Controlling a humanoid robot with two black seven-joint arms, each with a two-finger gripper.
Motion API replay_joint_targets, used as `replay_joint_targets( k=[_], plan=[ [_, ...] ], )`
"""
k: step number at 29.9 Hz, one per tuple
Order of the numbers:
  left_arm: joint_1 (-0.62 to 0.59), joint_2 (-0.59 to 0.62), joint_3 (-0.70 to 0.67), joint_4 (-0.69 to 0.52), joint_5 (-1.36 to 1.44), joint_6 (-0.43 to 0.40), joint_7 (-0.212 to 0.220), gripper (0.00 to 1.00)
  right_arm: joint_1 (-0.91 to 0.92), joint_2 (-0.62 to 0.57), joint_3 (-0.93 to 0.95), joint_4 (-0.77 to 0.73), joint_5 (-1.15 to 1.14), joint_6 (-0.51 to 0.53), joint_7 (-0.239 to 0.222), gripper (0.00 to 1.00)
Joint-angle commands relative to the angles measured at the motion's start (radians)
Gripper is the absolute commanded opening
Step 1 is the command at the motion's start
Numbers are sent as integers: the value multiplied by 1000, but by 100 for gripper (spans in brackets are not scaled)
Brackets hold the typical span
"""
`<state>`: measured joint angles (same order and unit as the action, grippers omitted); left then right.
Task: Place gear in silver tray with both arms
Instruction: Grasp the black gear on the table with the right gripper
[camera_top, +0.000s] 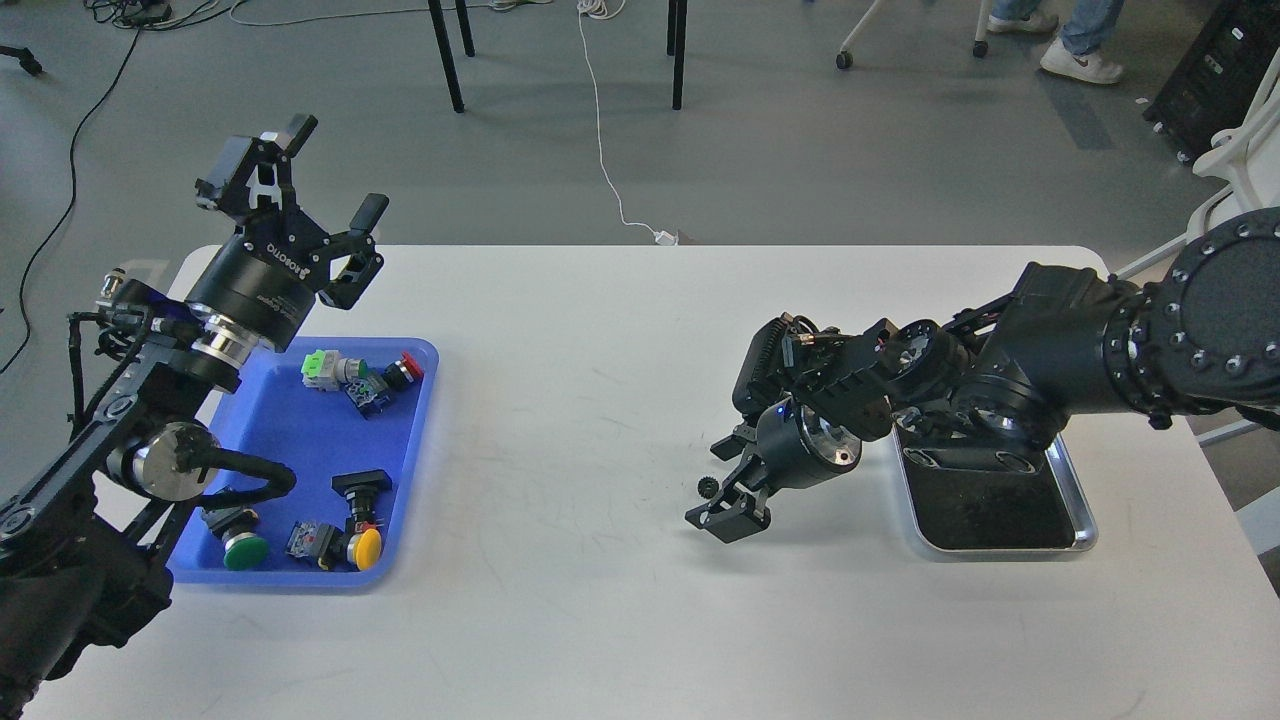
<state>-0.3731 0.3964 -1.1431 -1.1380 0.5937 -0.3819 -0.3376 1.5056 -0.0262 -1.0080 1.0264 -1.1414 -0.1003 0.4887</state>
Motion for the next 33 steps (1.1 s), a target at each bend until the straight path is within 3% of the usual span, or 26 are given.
replay_joint_targets(
  k=[1,15,25,33],
  plan=[
    [0,-5,-1,0,0,0,0,98,-28,17,-3,-23,0,-32,0,83],
    [0,-7,-1,0,2,0,0,98,-48,23,-32,-49,0,-47,0,77],
    [2,-7,-1,0,2,0,-1,98,-48,23,-34,-52,0,-64,0,57],
    [2,-8,-3,0,2,2,0,98,-53,22,-35,-68,3,-64,0,55]
  ],
)
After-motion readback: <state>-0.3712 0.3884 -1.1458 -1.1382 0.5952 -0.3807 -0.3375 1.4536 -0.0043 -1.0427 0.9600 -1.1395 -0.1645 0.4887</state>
